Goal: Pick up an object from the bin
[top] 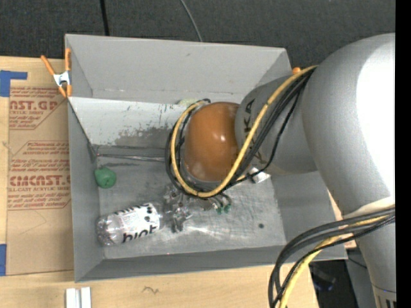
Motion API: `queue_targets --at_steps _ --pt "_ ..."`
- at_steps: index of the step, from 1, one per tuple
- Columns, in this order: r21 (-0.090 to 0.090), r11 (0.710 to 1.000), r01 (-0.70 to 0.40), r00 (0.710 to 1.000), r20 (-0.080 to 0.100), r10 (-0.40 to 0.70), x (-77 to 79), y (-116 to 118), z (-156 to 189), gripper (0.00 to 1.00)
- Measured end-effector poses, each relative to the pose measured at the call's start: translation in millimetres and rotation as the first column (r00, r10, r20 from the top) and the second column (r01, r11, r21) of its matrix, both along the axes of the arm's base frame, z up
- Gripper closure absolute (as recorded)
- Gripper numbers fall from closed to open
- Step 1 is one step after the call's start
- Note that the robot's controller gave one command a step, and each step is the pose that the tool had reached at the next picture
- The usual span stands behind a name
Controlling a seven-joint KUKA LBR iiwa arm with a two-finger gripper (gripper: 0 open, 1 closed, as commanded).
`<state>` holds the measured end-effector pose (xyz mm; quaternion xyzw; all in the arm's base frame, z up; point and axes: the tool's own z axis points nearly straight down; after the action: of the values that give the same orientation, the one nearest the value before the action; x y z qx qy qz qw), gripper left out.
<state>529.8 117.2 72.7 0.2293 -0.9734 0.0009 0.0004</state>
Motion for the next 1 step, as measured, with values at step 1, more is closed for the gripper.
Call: queue_targets --at_steps 1 --pt "0.0 1.0 0.0 1.0 0.0 0.0 0.0 0.0 0.0 1.0"
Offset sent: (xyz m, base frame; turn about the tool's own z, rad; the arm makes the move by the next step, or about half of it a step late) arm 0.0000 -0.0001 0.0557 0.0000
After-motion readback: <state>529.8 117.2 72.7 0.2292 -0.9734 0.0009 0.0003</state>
